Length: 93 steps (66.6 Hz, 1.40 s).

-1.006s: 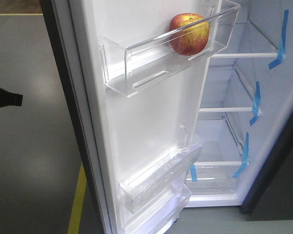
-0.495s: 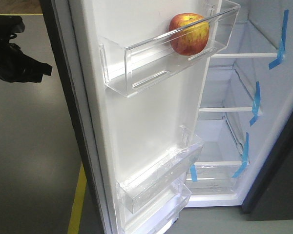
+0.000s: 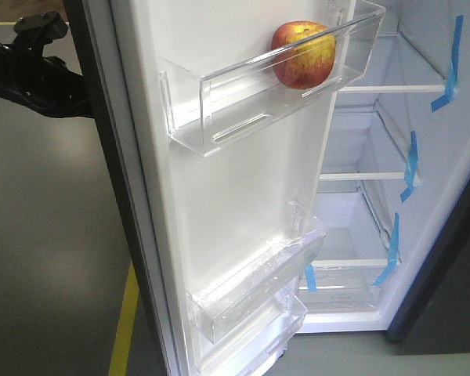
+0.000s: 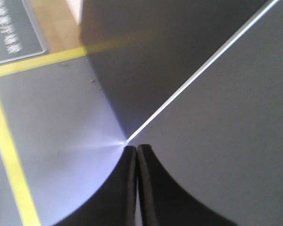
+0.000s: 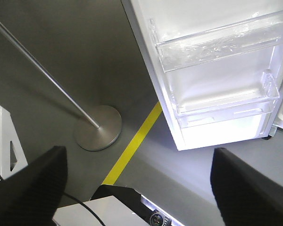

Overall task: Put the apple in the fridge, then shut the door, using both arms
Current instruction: 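Reach the left gripper around to the outer edge of the fridge door, then push the fridge door shut with the left gripper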

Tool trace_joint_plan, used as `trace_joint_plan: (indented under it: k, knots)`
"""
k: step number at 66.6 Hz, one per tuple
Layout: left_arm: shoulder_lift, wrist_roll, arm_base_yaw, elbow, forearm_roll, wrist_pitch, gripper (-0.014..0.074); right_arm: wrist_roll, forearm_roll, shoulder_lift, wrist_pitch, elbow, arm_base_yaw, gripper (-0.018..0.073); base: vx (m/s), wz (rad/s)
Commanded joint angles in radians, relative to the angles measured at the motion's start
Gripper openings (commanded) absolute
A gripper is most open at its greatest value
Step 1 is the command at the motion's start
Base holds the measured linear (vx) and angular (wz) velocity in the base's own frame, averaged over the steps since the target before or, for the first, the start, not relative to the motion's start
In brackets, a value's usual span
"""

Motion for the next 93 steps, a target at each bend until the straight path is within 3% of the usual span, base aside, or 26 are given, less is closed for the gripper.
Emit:
trace_joint_plan:
  k: [1, 59, 80, 93]
  knots:
    - [-0.051, 0.017, -0.028, -0.031, -0.055, -0.016, -0.0006, -0.004, 0.03, 0.013, -0.046, -0.023, -0.002, 0.059, 0.0, 0.0]
    - [-0.051, 0.076, -0.333, -0.031, -0.056, -0.034, -0.0006, -0.004, 0.03, 0.013, -0.046, -0.023, -0.002, 0.059, 0.0, 0.0]
    - [-0.051, 0.095, -0.463, -0.031, -0.057, -0.123, -0.0006, -0.004, 0.03, 0.013, -0.046, -0.023, -0.002, 0.059, 0.0, 0.0]
    - [-0.051, 0.199, -0.549, -0.031, -0.153, -0.185, -0.0006, -0.004, 0.03, 0.013, -0.046, -0.023, -0.002, 0.059, 0.0, 0.0]
